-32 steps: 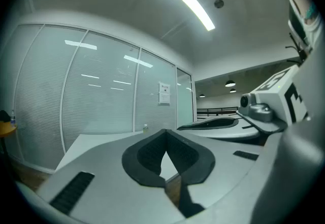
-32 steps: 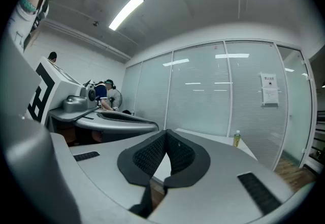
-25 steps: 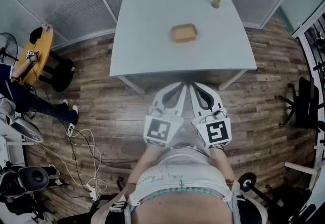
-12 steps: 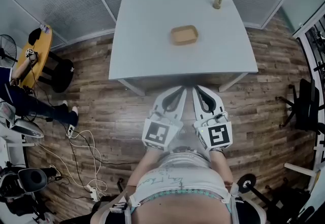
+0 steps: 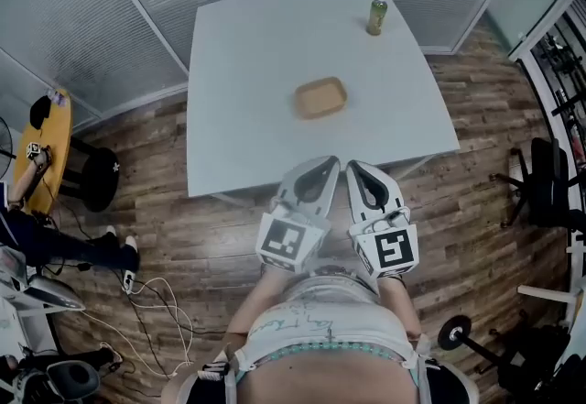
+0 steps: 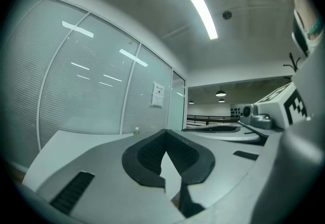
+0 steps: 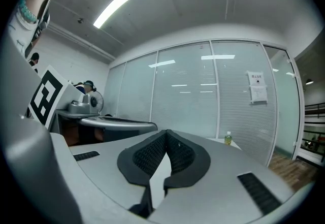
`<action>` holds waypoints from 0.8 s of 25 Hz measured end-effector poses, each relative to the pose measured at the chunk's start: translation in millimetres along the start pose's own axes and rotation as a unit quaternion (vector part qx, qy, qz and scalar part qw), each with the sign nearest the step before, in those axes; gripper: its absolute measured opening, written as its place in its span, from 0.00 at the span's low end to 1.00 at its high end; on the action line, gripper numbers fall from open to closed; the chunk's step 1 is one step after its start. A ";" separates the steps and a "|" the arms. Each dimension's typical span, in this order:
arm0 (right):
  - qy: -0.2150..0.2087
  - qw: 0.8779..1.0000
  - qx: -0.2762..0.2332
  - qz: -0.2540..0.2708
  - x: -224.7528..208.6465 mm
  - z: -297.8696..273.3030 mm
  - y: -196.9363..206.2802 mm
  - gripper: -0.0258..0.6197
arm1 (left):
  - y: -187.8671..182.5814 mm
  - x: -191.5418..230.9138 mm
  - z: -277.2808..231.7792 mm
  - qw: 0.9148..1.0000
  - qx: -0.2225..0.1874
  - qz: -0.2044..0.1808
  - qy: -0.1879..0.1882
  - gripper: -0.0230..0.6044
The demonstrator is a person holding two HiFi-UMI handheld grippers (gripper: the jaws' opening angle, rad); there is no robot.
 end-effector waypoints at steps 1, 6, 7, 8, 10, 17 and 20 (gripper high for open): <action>0.005 1.000 -0.001 0.000 -4.8 -9.0 -2.0 0.03 | -2.6 7.6 -7.1 1.000 0.000 -0.002 0.005 0.03; 0.021 1.000 0.000 -0.009 -19.9 -45.1 -3.9 0.03 | -7.3 39.1 -34.0 1.000 0.009 -0.009 0.020 0.03; 0.023 1.000 0.002 -0.010 -21.1 -52.0 -3.1 0.03 | -7.5 44.8 -37.7 1.000 0.011 -0.014 0.023 0.03; 0.024 1.000 0.005 -0.010 -22.2 -59.0 -2.0 0.03 | -7.6 50.3 -41.0 0.999 0.013 -0.020 0.026 0.03; 0.026 1.000 0.011 -0.011 -23.8 -72.9 0.5 0.03 | -7.1 61.2 -46.4 0.999 0.017 -0.030 0.029 0.03; 0.040 0.999 0.018 -0.014 -32.0 -114.8 4.6 0.03 | -2.8 102.6 -63.7 0.999 0.029 -0.027 0.036 0.03; 0.048 0.998 0.024 -0.020 -36.7 -129.3 8.5 0.03 | -2.8 116.2 -73.3 0.998 0.029 -0.026 0.042 0.03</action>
Point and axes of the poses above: the fingertips, and each gripper's own axes: z backward along the fingers, x to its left, y out of its underside, the point moved 6 cm from there along z, backward along the fingers, and after that the axes turned 1 degree about y, right-handed, at the moved point
